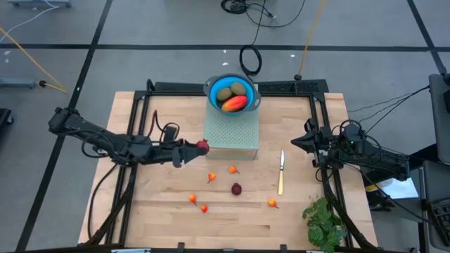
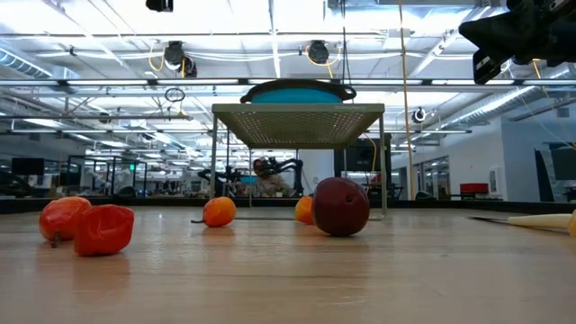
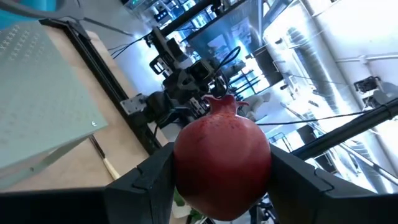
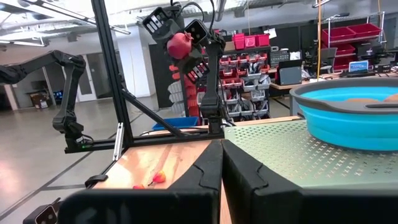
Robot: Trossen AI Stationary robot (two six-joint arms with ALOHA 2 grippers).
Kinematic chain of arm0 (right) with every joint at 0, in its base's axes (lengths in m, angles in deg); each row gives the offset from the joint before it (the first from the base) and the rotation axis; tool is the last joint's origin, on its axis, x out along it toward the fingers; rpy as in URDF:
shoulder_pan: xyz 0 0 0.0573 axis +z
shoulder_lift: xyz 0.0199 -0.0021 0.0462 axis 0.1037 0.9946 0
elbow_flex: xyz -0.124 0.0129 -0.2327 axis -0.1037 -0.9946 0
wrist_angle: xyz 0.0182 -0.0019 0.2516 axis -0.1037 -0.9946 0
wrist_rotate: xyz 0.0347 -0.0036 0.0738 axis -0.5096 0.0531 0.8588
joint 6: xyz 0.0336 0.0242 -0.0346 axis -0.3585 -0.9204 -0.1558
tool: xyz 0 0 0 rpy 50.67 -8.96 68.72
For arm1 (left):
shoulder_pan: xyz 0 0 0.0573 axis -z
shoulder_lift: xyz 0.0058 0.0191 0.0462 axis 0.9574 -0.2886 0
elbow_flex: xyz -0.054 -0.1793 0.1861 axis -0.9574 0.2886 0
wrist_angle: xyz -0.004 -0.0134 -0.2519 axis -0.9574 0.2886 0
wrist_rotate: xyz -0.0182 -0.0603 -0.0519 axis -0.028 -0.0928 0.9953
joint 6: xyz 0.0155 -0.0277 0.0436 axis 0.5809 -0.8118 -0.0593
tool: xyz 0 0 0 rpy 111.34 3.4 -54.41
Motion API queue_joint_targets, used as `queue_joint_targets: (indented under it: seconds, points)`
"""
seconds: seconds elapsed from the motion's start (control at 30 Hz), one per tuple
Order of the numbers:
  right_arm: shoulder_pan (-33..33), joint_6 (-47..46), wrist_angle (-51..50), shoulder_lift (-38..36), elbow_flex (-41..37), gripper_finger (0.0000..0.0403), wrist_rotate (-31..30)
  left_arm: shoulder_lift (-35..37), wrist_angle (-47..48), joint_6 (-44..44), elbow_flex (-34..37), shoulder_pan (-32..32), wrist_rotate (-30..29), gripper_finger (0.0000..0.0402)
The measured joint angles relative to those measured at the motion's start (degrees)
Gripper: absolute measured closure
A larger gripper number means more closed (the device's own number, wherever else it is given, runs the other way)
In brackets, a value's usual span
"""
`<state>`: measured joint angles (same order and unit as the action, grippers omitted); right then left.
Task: Pick & Place Fruit
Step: Put the pomegranate into the blue strainer bowl on the shelf
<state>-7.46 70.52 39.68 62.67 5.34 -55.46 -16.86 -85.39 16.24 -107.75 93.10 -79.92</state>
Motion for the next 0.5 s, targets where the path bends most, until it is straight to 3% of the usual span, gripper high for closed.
queue_joint_targets:
  seconds: [0.23,0.5]
  points:
    - [0.0,0.0,0.0,0.0,0.0,0.0403,-0.1,0.0,0.0,1.4,0.0,0.0,0.0,0.0195]
    - [0.0,0.0,0.0,0.0,0.0,0.0403,-0.2,0.0,0.0,16.5,0.0,0.0,0.0,0.0195]
